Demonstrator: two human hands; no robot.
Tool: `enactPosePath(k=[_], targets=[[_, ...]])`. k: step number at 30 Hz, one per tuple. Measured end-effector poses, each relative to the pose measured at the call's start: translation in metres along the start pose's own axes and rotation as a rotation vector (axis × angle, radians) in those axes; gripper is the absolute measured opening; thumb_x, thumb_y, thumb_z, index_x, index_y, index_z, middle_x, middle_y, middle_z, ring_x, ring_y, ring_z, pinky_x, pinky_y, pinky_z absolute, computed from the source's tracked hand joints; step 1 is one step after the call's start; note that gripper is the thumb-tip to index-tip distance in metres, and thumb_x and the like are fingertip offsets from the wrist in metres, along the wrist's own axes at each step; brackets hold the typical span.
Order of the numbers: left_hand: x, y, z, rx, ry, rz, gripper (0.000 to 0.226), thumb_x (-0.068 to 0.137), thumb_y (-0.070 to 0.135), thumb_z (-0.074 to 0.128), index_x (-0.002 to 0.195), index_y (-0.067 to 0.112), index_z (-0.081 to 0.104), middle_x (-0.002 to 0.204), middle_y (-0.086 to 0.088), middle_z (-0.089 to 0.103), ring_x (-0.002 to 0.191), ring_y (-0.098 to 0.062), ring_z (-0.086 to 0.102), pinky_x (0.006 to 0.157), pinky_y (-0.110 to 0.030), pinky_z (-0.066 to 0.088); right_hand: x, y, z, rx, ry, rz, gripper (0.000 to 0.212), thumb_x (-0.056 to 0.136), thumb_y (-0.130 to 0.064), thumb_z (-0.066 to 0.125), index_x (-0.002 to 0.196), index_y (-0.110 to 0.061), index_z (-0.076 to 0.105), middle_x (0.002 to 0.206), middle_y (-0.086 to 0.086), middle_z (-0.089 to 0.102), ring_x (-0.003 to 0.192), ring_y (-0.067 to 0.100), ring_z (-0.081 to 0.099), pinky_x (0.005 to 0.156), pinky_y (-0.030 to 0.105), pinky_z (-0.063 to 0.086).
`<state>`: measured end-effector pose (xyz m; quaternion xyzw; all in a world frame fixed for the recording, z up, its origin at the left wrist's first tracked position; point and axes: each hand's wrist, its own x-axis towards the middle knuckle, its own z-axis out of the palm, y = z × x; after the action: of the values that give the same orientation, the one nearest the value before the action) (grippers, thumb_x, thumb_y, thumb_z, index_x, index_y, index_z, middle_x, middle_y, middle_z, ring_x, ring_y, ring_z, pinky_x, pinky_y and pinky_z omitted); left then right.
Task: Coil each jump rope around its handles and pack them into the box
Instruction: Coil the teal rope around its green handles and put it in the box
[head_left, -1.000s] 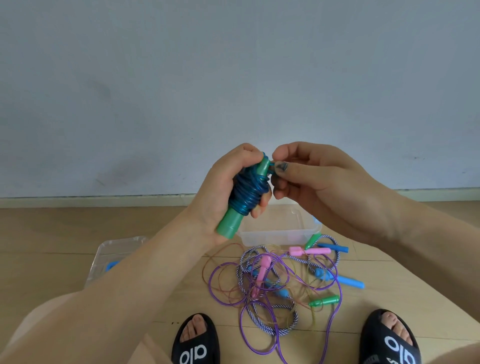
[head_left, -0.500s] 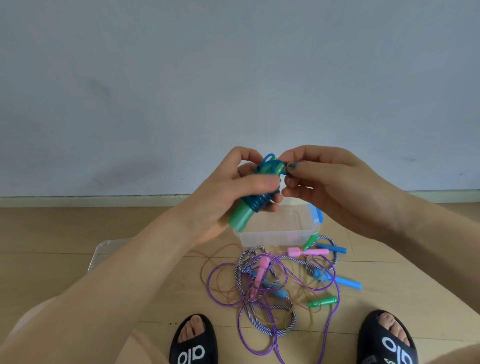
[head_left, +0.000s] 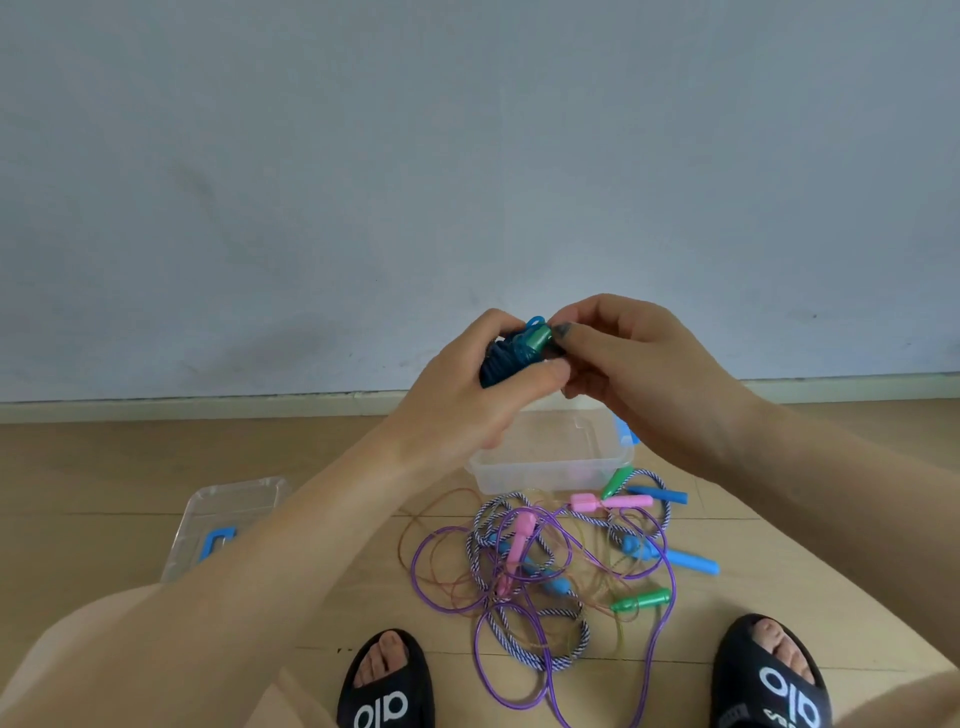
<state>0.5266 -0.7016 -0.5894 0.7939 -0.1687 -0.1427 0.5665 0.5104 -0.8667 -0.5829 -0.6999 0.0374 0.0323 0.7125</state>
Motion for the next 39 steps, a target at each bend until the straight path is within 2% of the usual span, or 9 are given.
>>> enactPosePath(k=[4, 10, 15, 17, 21, 28, 32, 35, 39], targets=[[0.003, -0.001, 0.003, -0.179, 0.029, -0.044, 0.023, 0.097, 0.028, 0.056, 0.101, 0.006, 0.053, 0.076, -0.012, 0.045, 0.056, -0.022, 0.029, 0.051, -0.035, 0.025, -0.003, -0.001, 0.003, -0.245, 0.058, -0.185, 0.009, 0.096, -0.003, 0.053, 0.096, -0.003, 0.062, 0.066, -0.002, 0.063, 0.057, 0.011, 0.057, 0.058, 0.020, 0.049], [0.007, -0.001, 0.011, -0.405, 0.052, -0.106, 0.024, 0.089, 0.040, 0.051, 0.082, 0.017, 0.050, 0.073, -0.011, 0.047, 0.049, -0.019, 0.026, 0.050, -0.031, 0.019, -0.003, 0.001, 0.006, -0.417, 0.104, -0.320, 0.007, 0.096, -0.007, 0.052, 0.095, -0.010, 0.058, 0.076, -0.001, 0.065, 0.063, 0.013, 0.064, 0.061, 0.023, 0.049], [0.010, 0.000, 0.008, -0.528, 0.027, -0.173, 0.030, 0.096, 0.042, 0.048, 0.097, 0.012, 0.052, 0.073, -0.010, 0.046, 0.047, -0.013, 0.024, 0.046, -0.026, 0.018, -0.001, -0.001, 0.004, -0.277, 0.089, -0.257, 0.007, 0.096, -0.003, 0.051, 0.096, -0.004, 0.058, 0.083, 0.004, 0.068, 0.068, 0.010, 0.070, 0.061, 0.015, 0.047], [0.010, 0.002, 0.005, -0.612, -0.026, -0.232, 0.032, 0.096, 0.044, 0.048, 0.100, 0.012, 0.053, 0.070, -0.006, 0.044, 0.046, -0.011, 0.022, 0.044, -0.025, 0.015, -0.001, 0.000, 0.004, -0.189, 0.086, -0.227, 0.007, 0.096, -0.002, 0.052, 0.096, -0.001, 0.059, 0.082, 0.006, 0.067, 0.068, 0.014, 0.071, 0.064, 0.019, 0.053], [0.008, 0.004, 0.002, -0.777, -0.142, -0.310, 0.042, 0.094, 0.051, 0.047, 0.088, 0.011, 0.055, 0.066, -0.003, 0.044, 0.042, -0.007, 0.019, 0.038, -0.020, 0.013, -0.002, -0.001, 0.005, -0.001, 0.071, -0.165, 0.008, 0.096, 0.002, 0.052, 0.095, 0.001, 0.060, 0.082, 0.011, 0.064, 0.069, 0.015, 0.068, 0.073, 0.024, 0.057], [0.006, 0.018, 0.002, -0.831, -0.097, -0.274, 0.048, 0.094, 0.056, 0.044, 0.082, 0.011, 0.053, 0.063, -0.002, 0.044, 0.037, -0.005, 0.022, 0.037, -0.019, 0.012, -0.011, -0.013, 0.007, 0.190, 0.074, -0.173, 0.008, 0.096, 0.004, 0.051, 0.096, 0.003, 0.059, 0.085, 0.014, 0.061, 0.078, 0.019, 0.066, 0.083, 0.027, 0.058], [0.006, 0.019, 0.017, -0.688, -0.107, -0.243, 0.043, 0.096, 0.053, 0.043, 0.092, 0.011, 0.052, 0.067, -0.004, 0.046, 0.043, -0.009, 0.026, 0.039, -0.021, 0.020, -0.024, -0.004, -0.003, 0.161, 0.123, -0.126, 0.011, 0.097, 0.001, 0.050, 0.101, 0.004, 0.059, 0.086, 0.014, 0.062, 0.078, 0.019, 0.065, 0.088, 0.029, 0.058], [0.008, 0.012, 0.035, -0.624, -0.089, -0.322, 0.040, 0.097, 0.049, 0.044, 0.098, 0.011, 0.053, 0.071, -0.007, 0.048, 0.050, -0.014, 0.037, 0.047, -0.025, 0.033, -0.030, 0.007, -0.016, 0.039, 0.182, 0.002, 0.017, 0.098, -0.009, 0.053, 0.107, 0.002, 0.060, 0.093, 0.014, 0.066, 0.074, 0.015, 0.066, 0.087, 0.030, 0.058], [0.015, -0.001, 0.049, -0.596, -0.005, -0.416, 0.034, 0.098, 0.042, 0.045, 0.105, 0.010, 0.055, 0.081, -0.010, 0.052, 0.062, -0.020, 0.052, 0.062, -0.033, 0.048, -0.028, 0.020, -0.024, -0.002, 0.156, 0.250, 0.029, 0.093, -0.022, 0.062, 0.119, -0.010, 0.056, 0.115, 0.015, 0.062, 0.096, 0.025, 0.069, 0.088, 0.042, 0.059]])
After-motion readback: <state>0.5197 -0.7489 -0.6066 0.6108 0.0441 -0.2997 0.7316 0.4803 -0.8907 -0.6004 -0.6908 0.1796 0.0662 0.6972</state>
